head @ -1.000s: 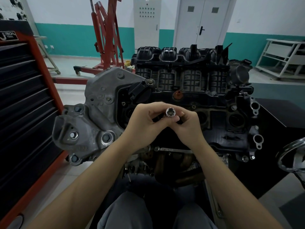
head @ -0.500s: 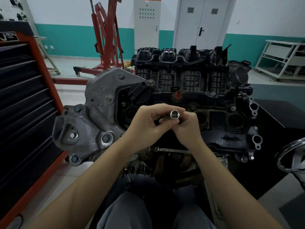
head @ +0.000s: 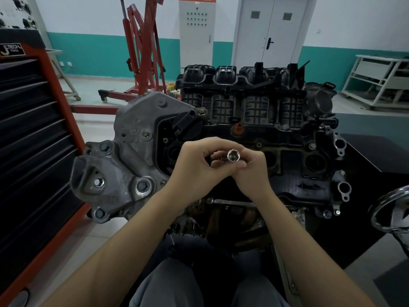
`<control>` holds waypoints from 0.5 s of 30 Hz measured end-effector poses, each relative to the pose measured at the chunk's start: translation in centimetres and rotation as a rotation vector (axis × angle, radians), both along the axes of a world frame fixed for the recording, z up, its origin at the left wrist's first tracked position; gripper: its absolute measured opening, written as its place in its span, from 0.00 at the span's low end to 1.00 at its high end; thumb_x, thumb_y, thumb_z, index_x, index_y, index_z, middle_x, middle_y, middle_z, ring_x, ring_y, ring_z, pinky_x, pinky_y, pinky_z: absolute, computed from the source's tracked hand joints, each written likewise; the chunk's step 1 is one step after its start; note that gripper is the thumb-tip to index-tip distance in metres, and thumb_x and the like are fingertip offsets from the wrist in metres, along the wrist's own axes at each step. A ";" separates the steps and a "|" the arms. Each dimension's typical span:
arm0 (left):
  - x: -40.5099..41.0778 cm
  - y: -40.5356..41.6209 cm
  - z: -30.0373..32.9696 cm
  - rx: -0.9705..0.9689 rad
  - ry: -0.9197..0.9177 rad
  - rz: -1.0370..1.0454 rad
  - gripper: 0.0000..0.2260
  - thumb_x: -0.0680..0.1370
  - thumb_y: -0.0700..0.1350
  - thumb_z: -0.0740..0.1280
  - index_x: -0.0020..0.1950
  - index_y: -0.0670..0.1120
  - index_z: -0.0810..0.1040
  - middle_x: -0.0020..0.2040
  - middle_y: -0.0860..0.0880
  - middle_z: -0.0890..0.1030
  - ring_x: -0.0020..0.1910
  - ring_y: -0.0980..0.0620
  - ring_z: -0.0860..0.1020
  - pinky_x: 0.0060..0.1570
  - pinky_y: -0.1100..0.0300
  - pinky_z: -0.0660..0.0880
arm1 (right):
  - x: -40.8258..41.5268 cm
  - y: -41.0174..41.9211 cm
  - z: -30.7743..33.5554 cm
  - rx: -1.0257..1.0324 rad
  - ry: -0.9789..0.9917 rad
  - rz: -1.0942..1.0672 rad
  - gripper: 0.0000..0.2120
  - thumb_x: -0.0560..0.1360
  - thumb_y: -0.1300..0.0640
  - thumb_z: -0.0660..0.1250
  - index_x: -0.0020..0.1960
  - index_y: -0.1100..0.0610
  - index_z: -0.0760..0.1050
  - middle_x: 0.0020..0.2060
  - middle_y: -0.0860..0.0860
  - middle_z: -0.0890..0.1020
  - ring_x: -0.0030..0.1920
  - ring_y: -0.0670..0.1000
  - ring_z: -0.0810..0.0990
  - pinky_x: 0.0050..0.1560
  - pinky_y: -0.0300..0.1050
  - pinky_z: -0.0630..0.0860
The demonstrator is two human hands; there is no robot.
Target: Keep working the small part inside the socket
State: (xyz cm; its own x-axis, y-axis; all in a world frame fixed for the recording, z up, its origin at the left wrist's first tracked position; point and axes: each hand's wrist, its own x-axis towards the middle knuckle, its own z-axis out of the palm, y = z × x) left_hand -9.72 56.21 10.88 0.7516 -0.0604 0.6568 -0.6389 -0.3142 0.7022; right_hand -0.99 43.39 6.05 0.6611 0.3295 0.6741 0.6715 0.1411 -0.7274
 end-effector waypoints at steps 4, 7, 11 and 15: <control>0.0 -0.1 0.1 -0.032 0.011 -0.009 0.09 0.72 0.33 0.73 0.50 0.44 0.84 0.47 0.48 0.86 0.50 0.53 0.84 0.54 0.54 0.79 | 0.1 -0.2 0.0 -0.016 -0.062 0.001 0.08 0.71 0.65 0.72 0.50 0.59 0.81 0.44 0.48 0.85 0.48 0.50 0.84 0.49 0.46 0.79; 0.1 0.4 0.1 -0.028 0.052 -0.113 0.10 0.74 0.31 0.69 0.54 0.38 0.83 0.50 0.42 0.85 0.54 0.48 0.83 0.58 0.49 0.78 | 0.0 -0.1 0.0 -0.024 -0.063 -0.002 0.09 0.72 0.62 0.71 0.51 0.55 0.80 0.44 0.45 0.84 0.47 0.46 0.83 0.48 0.39 0.77; 0.0 0.3 0.0 -0.002 0.027 -0.066 0.11 0.73 0.32 0.72 0.54 0.38 0.82 0.50 0.43 0.84 0.53 0.49 0.82 0.57 0.50 0.78 | 0.0 0.3 -0.2 0.039 0.020 0.006 0.07 0.68 0.62 0.74 0.46 0.55 0.82 0.41 0.48 0.85 0.45 0.51 0.84 0.48 0.47 0.79; 0.0 0.1 -0.1 0.023 -0.051 0.057 0.08 0.70 0.35 0.76 0.48 0.43 0.84 0.45 0.49 0.85 0.48 0.56 0.83 0.52 0.60 0.78 | 0.0 0.2 -0.2 0.024 0.011 0.012 0.09 0.69 0.65 0.73 0.47 0.54 0.81 0.42 0.49 0.85 0.46 0.53 0.84 0.48 0.51 0.80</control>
